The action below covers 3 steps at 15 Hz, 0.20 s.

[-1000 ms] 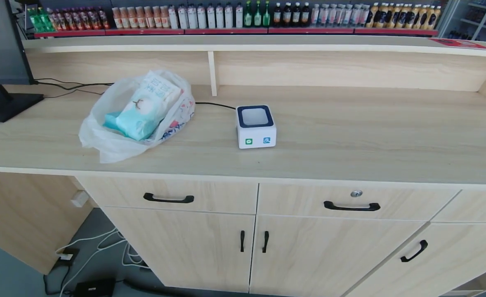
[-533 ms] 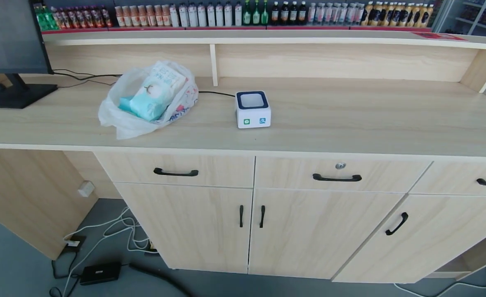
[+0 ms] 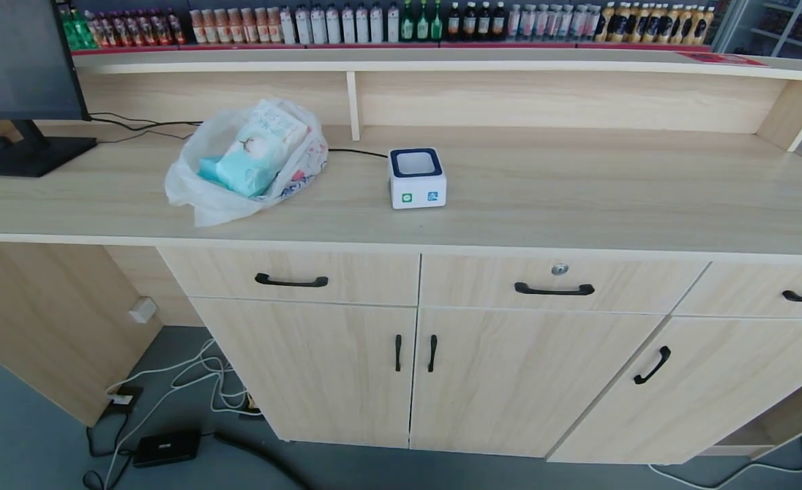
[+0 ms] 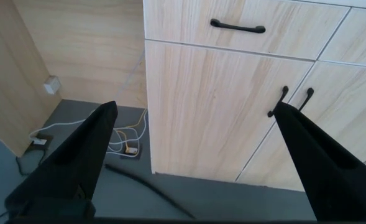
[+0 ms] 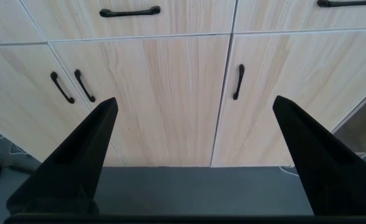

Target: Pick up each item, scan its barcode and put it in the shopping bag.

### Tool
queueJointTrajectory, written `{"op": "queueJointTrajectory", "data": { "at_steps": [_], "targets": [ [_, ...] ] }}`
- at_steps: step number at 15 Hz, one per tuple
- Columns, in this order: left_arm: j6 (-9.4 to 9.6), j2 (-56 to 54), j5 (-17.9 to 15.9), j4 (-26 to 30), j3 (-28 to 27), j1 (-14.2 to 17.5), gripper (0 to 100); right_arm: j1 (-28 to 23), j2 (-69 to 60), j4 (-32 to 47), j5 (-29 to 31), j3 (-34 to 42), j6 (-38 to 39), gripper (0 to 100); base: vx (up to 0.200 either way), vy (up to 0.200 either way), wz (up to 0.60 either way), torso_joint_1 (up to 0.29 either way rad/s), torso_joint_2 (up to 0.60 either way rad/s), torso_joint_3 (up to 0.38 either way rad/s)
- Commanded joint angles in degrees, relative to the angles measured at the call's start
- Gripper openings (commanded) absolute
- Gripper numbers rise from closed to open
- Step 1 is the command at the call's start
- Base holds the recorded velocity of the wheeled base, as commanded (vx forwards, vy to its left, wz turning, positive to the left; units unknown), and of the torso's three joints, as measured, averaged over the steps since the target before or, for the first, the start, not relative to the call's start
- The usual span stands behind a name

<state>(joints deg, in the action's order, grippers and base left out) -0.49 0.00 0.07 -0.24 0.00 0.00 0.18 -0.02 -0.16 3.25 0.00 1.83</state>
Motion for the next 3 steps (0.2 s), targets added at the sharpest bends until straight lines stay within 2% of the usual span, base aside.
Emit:
{"op": "queueJointTrajectory", "data": {
  "at_steps": [1,3],
  "targets": [
    [-0.04,0.0,0.0,0.0,0.0,0.0,100,0.0,0.0,0.0,0.0,0.0,0.0,100,0.000,0.000,0.00,0.000,0.00,0.000],
    [-0.04,0.0,0.0,0.0,0.0,0.1,100,0.0,0.0,0.0,0.0,0.0,-0.1,100,0.000,0.000,0.00,0.000,0.00,0.000]
  ]
}}
